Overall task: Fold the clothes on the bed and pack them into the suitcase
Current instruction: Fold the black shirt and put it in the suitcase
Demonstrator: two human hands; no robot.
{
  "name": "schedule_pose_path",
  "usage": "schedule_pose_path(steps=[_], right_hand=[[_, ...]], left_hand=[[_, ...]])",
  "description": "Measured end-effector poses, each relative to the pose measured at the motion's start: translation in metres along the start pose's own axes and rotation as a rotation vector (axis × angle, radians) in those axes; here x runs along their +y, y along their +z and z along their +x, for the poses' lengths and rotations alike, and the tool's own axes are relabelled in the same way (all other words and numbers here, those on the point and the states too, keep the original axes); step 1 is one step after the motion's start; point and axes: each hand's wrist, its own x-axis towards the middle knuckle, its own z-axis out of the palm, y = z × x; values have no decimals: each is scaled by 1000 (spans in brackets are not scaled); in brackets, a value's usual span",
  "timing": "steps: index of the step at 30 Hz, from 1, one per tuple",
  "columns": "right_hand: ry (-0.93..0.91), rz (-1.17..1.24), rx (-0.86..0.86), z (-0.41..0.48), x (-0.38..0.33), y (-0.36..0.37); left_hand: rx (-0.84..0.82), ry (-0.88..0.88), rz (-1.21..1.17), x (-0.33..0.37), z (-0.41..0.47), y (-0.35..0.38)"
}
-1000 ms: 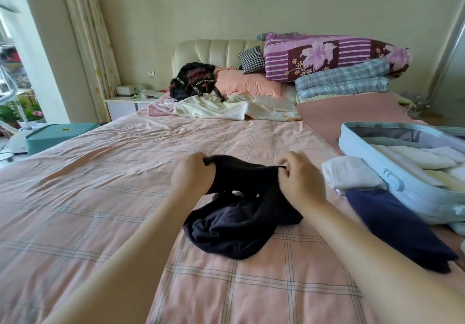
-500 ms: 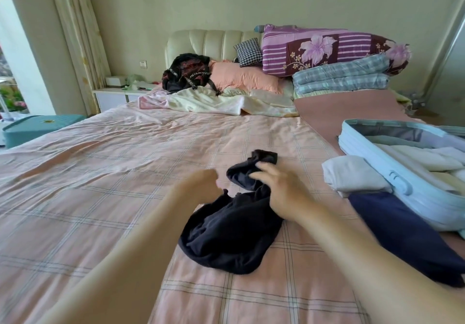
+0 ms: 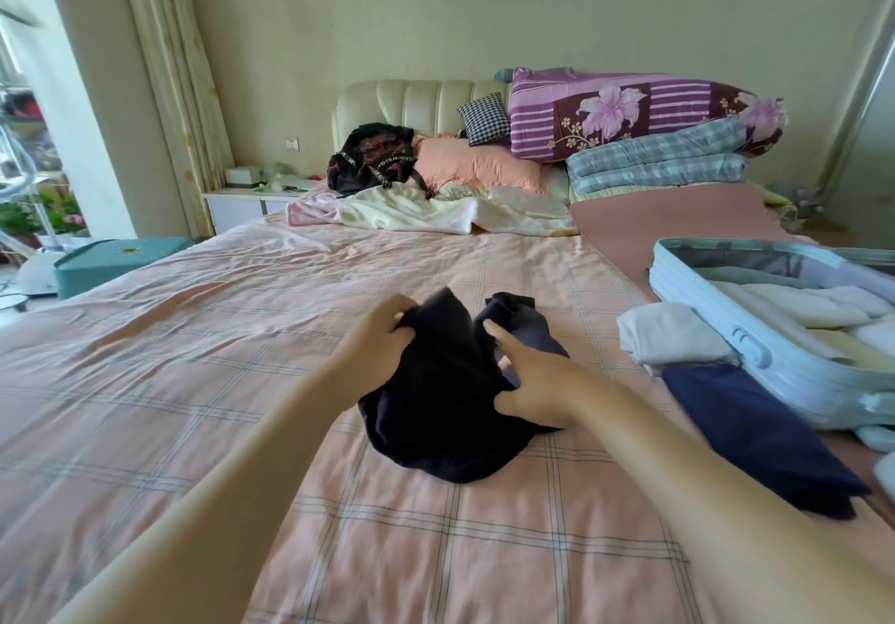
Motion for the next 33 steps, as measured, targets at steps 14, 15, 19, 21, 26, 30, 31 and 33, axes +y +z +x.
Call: schedule_pose_path(steps=[14,15,19,21,26,30,31,33], right_hand=[[157,106,-467,-66,12,-27],[285,88,-561,-69,12,-30],[319,-10,-163,-63,20,-24],[235,-123,216,-48,22,-13],[258,-343,303,-2,42,18],[255,-383,477,6,58,15],[278,-363,529,3,60,10],[379,-328,620,-6,67,-5]], left_hand=[[-1065,-187,-79,34,-71,-2],[-1013,-176,-43,33,-70,4],[-383,25,213,21,-44,42],[-238,120,415,18,-27,58],[-323,93,597,-6,7,98],[-314,145,578,-14,16,99],[-290,157,580,-13,18,94],[-186,126,727,-13,22,80]])
